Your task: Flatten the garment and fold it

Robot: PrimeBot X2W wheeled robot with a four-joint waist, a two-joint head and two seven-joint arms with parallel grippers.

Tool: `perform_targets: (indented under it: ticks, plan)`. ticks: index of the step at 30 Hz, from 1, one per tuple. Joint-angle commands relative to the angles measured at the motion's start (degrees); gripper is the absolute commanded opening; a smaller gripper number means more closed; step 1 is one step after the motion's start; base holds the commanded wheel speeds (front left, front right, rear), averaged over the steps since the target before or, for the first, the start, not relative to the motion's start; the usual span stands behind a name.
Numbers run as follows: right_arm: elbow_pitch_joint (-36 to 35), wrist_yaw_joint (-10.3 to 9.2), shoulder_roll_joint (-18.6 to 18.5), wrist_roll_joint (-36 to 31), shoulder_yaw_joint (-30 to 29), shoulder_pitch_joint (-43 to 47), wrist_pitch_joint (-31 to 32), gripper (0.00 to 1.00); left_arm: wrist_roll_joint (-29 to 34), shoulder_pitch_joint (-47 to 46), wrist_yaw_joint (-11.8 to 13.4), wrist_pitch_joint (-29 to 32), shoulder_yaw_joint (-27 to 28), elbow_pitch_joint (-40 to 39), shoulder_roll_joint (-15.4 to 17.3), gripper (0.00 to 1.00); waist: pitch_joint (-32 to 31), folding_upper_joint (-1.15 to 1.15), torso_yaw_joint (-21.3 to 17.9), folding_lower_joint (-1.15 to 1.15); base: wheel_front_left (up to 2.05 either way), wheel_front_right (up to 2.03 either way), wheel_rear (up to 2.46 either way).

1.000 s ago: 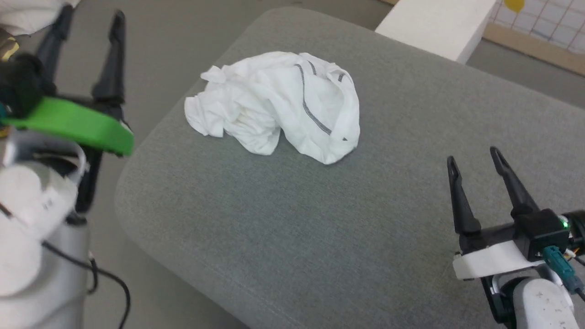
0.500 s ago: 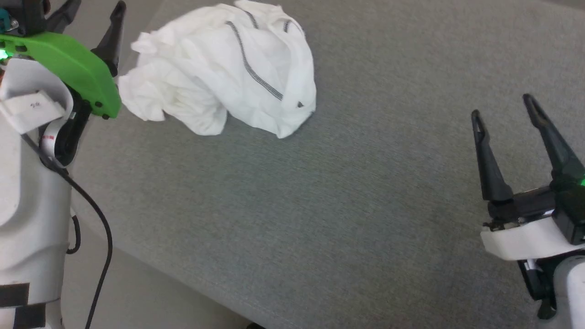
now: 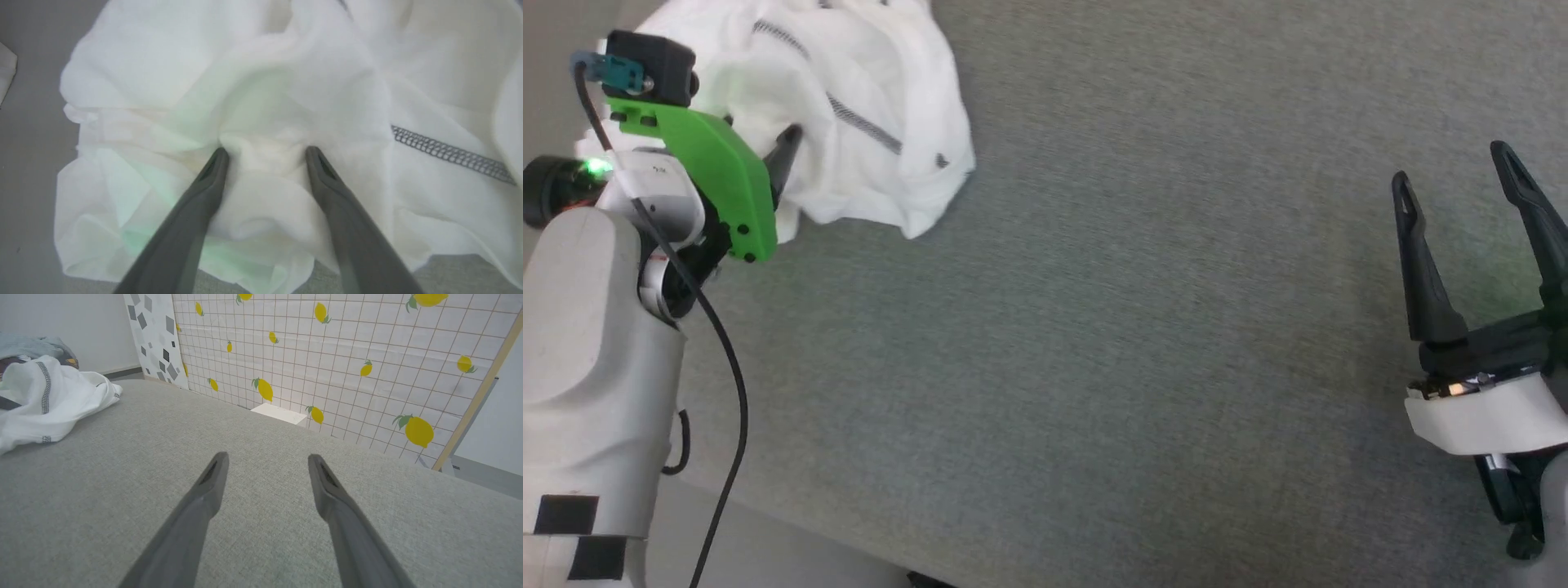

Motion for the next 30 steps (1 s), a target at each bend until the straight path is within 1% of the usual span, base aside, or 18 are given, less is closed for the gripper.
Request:
perform_targets:
  ticks: [1, 2, 3, 4, 7, 11, 17, 22, 24, 26, 30]
  plan:
    - [-0.24, -0.10, -0.23, 0.39, 0.33, -1.70, 0.20, 1.00, 0.84, 0.38, 0.93, 0.44, -0.15, 1.49, 0.78, 1.00, 1.66, 0.00, -2.35, -0.01, 0.00, 0.00, 0.00]
    - [-0.18, -0.10, -0.21, 0.43, 0.31, -1.85, 0.22, 1.00, 1.07, 0.65, 1.28, 0.52, -0.24, 2.19, 0.94, 0.84, 1.63, 0.00, -2.56, -0.01, 0.00, 0.00, 0.00]
    - [-0.13, -0.10, -0.20, 0.46, 0.24, -1.94, 0.22, 1.00, 1.30, 0.74, 1.38, 0.03, -0.28, 2.55, 1.12, 0.25, 1.59, 0.00, -2.71, -0.01, 0.00, 0.00, 0.00]
    - [0.00, -0.10, -0.20, 0.52, 0.17, -1.98, 0.19, 1.00, 1.66, 0.74, 1.54, -1.02, -0.26, 2.89, 1.34, 0.00, 1.45, 0.00, -2.87, -0.01, 0.00, 0.00, 0.00]
    - [0.59, -0.10, -0.07, 0.61, -0.04, -1.92, -0.08, 1.00, 2.82, 0.31, 1.43, -3.64, -0.58, 3.60, 2.29, 0.00, 0.69, 0.00, -3.13, -0.01, 0.00, 0.00, 0.00]
    - [1.98, -0.10, 1.07, 0.78, -0.20, -1.70, -1.18, 1.00, 3.85, -1.06, 1.19, -6.53, -0.57, 4.12, 4.11, 0.00, -1.74, 0.00, -3.40, -0.01, 0.00, 0.00, 0.00]
    - [5.65, -0.10, 4.20, 1.02, -0.05, -1.57, -3.95, 1.00, 4.91, -3.23, 0.63, -9.70, -0.07, 2.32, 8.62, 0.00, -7.96, 0.00, -4.54, -0.01, 0.00, 0.00, 0.00]
    - [8.58, -0.10, 6.51, 1.09, -1.39, -0.85, -6.10, 1.00, 5.59, -5.15, 0.45, -11.33, 0.66, -0.63, 12.10, 0.00, -13.01, 0.00, -5.68, -0.01, 0.00, 0.00, 0.00]
    - [9.72, -0.10, 7.28, 1.14, -2.16, -0.43, -6.86, 1.00, 5.49, -6.12, 0.54, -11.62, 1.14, -2.16, 12.84, 0.00, -15.01, 0.00, -6.20, -0.01, 0.00, 0.00, 0.00]
    - [10.80, -0.10, 7.99, 1.18, -3.05, 0.22, -7.55, 1.00, 5.93, -7.14, 0.42, -11.42, 0.71, -4.04, 13.69, 0.00, -17.06, 0.00, -6.68, -0.01, 0.00, 0.00, 0.00]
    - [12.62, -0.10, 9.05, 1.26, -4.91, 1.81, -8.67, 1.00, 6.35, -9.66, 0.15, -10.37, -0.75, -8.47, 14.39, 0.00, -21.04, 0.00, -7.80, -0.01, 0.00, 0.00, 0.00]
